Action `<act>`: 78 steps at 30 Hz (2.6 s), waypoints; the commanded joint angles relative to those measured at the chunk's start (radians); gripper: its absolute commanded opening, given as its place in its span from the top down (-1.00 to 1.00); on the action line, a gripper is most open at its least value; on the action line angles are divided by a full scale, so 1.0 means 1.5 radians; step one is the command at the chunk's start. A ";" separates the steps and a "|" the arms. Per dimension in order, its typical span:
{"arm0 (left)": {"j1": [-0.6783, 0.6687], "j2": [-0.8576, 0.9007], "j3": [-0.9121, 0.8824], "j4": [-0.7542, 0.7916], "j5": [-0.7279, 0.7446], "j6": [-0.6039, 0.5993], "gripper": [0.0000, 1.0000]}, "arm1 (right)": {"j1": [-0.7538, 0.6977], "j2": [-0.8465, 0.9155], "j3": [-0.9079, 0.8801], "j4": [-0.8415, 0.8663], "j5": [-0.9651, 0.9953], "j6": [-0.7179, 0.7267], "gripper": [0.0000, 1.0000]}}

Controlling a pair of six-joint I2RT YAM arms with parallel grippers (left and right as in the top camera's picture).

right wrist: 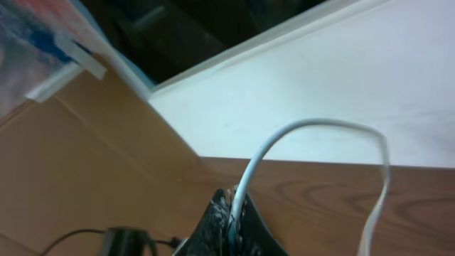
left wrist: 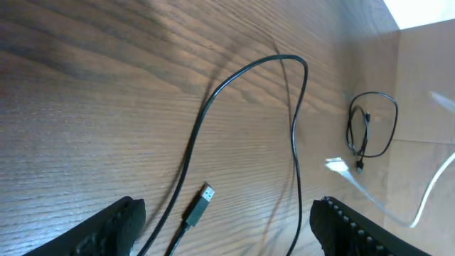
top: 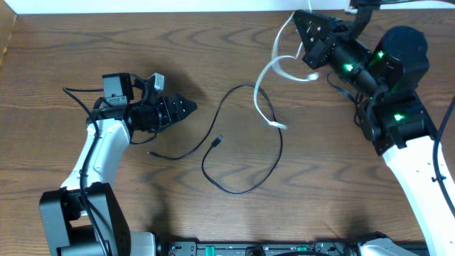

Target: Untangle cables

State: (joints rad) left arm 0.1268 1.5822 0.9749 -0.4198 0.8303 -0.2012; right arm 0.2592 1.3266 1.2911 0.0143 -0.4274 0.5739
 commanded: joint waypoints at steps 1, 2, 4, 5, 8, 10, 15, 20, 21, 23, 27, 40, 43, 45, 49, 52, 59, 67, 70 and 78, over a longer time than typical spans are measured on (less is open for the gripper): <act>-0.003 0.004 -0.005 -0.006 -0.021 0.016 -0.59 | -0.019 -0.004 0.002 -0.025 0.076 -0.111 0.98; -0.003 0.004 -0.005 -0.007 -0.021 0.016 -0.58 | -0.023 -0.004 0.002 -0.041 0.104 -0.120 0.98; -0.003 0.004 -0.005 -0.008 -0.021 0.016 -0.59 | -0.036 -0.004 0.002 -0.082 0.176 -0.125 0.98; -0.003 0.004 -0.005 -0.008 -0.021 0.016 -0.59 | -0.045 -0.003 0.002 -0.104 0.209 -0.125 0.98; -0.003 0.004 -0.005 -0.008 -0.021 0.016 -0.59 | -0.072 -0.003 0.002 -0.163 0.264 -0.125 0.98; -0.003 0.004 -0.005 -0.009 -0.021 0.016 -0.58 | -0.093 -0.003 0.002 -0.202 0.279 -0.125 0.98; -0.003 0.004 -0.005 -0.009 -0.026 0.017 -0.59 | -0.136 0.004 0.002 -0.296 0.325 -0.140 0.98; -0.003 0.004 -0.005 -0.009 -0.026 0.016 -0.58 | -0.177 0.030 0.002 -0.386 0.382 -0.140 0.98; -0.003 0.004 -0.005 -0.009 -0.026 0.016 -0.58 | -0.182 0.038 0.002 -0.394 0.386 -0.140 0.98; -0.003 0.004 -0.005 -0.009 -0.026 0.017 -0.59 | -0.190 0.057 0.002 -0.409 0.386 -0.140 0.98; -0.003 0.004 -0.005 -0.009 -0.026 0.016 -0.58 | -0.194 0.097 0.002 -0.423 0.386 -0.140 0.98; -0.003 0.004 -0.006 -0.009 -0.043 0.016 -0.59 | -0.193 0.164 0.002 -0.460 0.303 -0.173 -0.86; -0.003 0.004 -0.006 -0.009 -0.043 0.016 -0.59 | -0.189 0.165 0.002 -0.458 0.219 -0.236 -0.94; -0.003 0.004 -0.006 -0.009 -0.043 0.016 -0.59 | -0.180 0.166 0.002 -0.453 0.165 -0.270 -0.97; -0.003 0.004 -0.006 -0.009 -0.043 0.016 -0.58 | -0.155 0.173 0.002 -0.446 0.067 -0.356 -0.99; -0.003 0.004 -0.006 -0.009 -0.043 0.016 -0.59 | -0.130 0.187 0.002 -0.446 0.017 -0.399 -0.98; -0.003 0.004 -0.006 -0.009 -0.043 0.016 -0.58 | -0.054 0.248 0.002 -0.433 -0.004 -0.434 -0.98; -0.003 0.004 -0.006 -0.009 -0.043 0.016 -0.58 | 0.030 0.340 0.002 -0.386 -0.004 -0.434 -0.99; -0.003 0.004 -0.006 -0.009 -0.043 0.016 -0.59 | 0.054 0.373 0.002 -0.358 -0.002 -0.434 -0.98; -0.006 0.004 -0.006 -0.009 -0.044 0.017 -0.59 | 0.070 0.439 0.002 -0.231 0.039 -0.434 -0.79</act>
State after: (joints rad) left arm 0.1219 1.5822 0.9749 -0.4309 0.7753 -0.2008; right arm 0.3626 1.9530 1.2907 -0.3702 -0.3939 -0.0666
